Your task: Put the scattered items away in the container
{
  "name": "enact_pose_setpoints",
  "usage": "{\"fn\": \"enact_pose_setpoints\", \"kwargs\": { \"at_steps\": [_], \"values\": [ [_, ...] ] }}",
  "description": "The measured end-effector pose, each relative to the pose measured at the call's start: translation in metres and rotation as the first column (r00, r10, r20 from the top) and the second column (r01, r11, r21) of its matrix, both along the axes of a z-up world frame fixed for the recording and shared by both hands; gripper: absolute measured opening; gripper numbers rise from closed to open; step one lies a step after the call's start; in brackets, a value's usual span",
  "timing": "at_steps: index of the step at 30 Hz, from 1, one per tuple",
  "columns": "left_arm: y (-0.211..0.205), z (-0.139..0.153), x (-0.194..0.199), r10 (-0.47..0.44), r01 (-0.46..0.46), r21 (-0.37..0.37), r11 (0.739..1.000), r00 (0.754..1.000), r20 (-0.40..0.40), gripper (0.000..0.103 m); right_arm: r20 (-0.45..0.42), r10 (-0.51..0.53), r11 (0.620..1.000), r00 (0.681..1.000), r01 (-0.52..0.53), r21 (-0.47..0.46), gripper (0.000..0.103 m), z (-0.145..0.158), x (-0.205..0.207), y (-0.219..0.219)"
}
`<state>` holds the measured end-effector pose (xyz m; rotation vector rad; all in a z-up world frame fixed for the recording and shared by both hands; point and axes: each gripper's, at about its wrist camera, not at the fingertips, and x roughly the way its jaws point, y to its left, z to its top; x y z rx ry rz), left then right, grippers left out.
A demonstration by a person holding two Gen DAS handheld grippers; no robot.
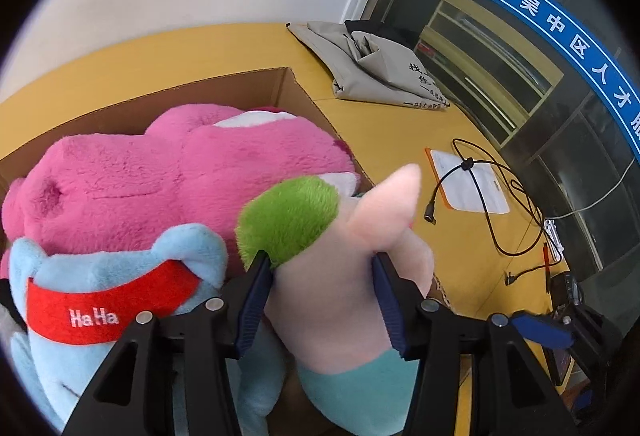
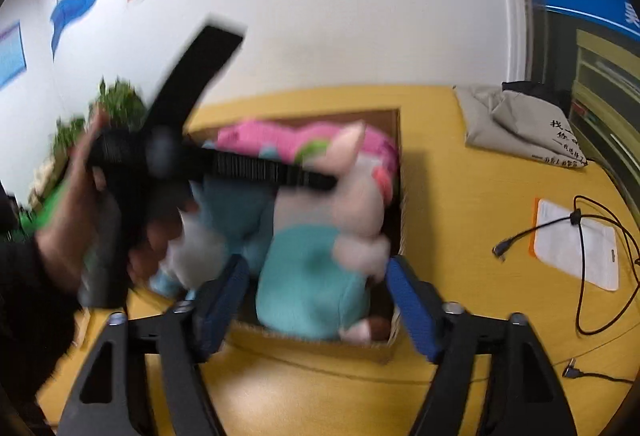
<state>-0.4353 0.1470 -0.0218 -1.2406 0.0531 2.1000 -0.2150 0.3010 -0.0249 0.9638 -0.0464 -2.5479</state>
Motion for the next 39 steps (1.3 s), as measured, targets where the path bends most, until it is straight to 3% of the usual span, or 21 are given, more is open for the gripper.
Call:
{"fn": "enact_pose_setpoints", "kwargs": {
  "at_steps": [1,3,6,10,13,16,17,20,23,27,39],
  "values": [
    [0.001,-0.002,-0.001,0.002,-0.002,0.004,1.0,1.0,0.004,0.05,0.016,0.002,1.0,1.0,-0.003,0.019,0.054,-0.004,-0.007,-0.003],
    [0.005,-0.002,0.002,0.0,-0.001,-0.013,1.0,1.0,-0.015,0.051,0.071,0.014,0.998,0.997,-0.018,0.061,0.047,-0.02,-0.019,-0.015],
    [0.003,0.004,0.009,0.0,-0.001,-0.029,1.0,0.999,-0.041,0.057,0.087,0.0,0.995,0.996,-0.008,0.097,0.049,-0.04,-0.018,-0.027],
    [-0.024,0.023,0.024,0.025,-0.022,0.061,0.998,0.998,-0.052,0.059,0.078,-0.017,0.997,0.997,0.012,0.073,0.053,-0.036,-0.012,-0.023],
    [-0.064,0.044,0.058,0.084,-0.072,0.109,0.992,0.99,-0.117,0.065,0.083,-0.057,0.997,0.995,0.052,0.063,0.067,-0.038,-0.006,-0.019],
    [-0.1,0.056,0.091,0.151,-0.136,0.107,0.985,0.976,-0.157,0.065,0.017,-0.104,0.993,0.994,0.103,0.059,0.101,-0.02,0.01,-0.023],
    [-0.116,0.06,0.105,0.185,-0.171,0.092,0.981,0.966,-0.18,0.066,-0.012,-0.119,0.991,0.993,0.12,0.062,0.103,-0.011,0.019,-0.026],
    [-0.152,0.066,0.139,0.28,-0.274,0.057,0.96,0.933,-0.225,0.08,-0.079,-0.144,0.986,0.986,0.149,0.07,0.103,0.011,0.034,-0.035],
    [-0.18,0.066,0.173,0.332,-0.336,0.027,0.941,0.908,-0.257,0.08,-0.142,-0.148,0.981,0.979,0.164,0.105,0.103,0.036,0.065,-0.058],
    [-0.199,0.065,0.195,0.355,-0.357,0.038,0.933,0.902,-0.246,0.08,-0.18,-0.182,0.969,0.967,0.208,0.135,0.103,0.049,0.091,-0.076],
    [-0.197,0.07,0.229,0.327,-0.324,0.055,0.944,0.909,-0.26,0.08,-0.154,-0.225,0.952,0.962,0.25,0.174,0.103,0.043,0.118,-0.079]
  ]
}}
